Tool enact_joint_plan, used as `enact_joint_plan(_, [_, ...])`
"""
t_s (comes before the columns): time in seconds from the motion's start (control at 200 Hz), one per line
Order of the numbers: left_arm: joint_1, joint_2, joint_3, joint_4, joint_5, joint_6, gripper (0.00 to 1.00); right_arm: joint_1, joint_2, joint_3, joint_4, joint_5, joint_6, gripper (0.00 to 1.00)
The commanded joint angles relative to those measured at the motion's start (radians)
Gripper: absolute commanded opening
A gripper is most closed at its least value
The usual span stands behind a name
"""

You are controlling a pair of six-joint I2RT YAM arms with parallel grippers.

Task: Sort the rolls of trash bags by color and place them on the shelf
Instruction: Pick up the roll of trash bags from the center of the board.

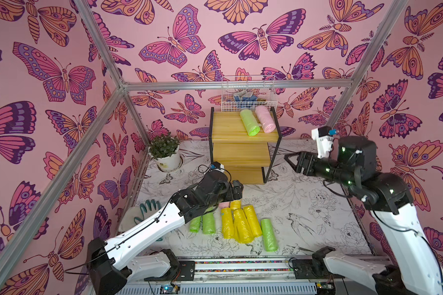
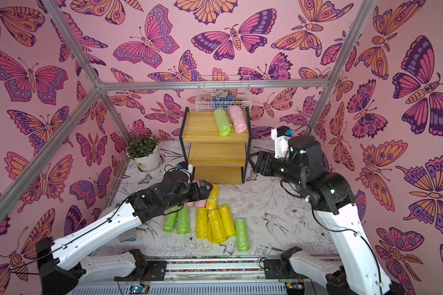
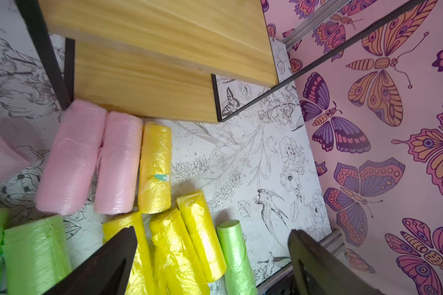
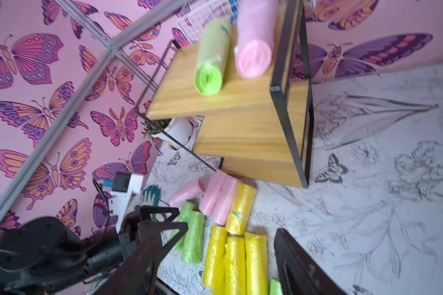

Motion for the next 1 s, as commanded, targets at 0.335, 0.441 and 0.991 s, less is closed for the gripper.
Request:
enact_joint_plan(0.335, [-0.005,0.127,0.05,-0.011,0.142,-0.069,0.94,0.044,-0.362,-0.675,-0.104,-0.043,0.206,0.82])
enact_joint_plan(0.441, [-0.007,0.133,0.047,-0.011,0.138,-0.075,0.94,0.118,-0.41,-0.792,-0.08,-0.041,0.279,0.83])
enact_joint_plan(0.991, [-0.01,0.123,0.023,-0.011,0.107,-0.126,0.93,0.458,-0.19,-1.014,0.235,0.048,0.52,0.8])
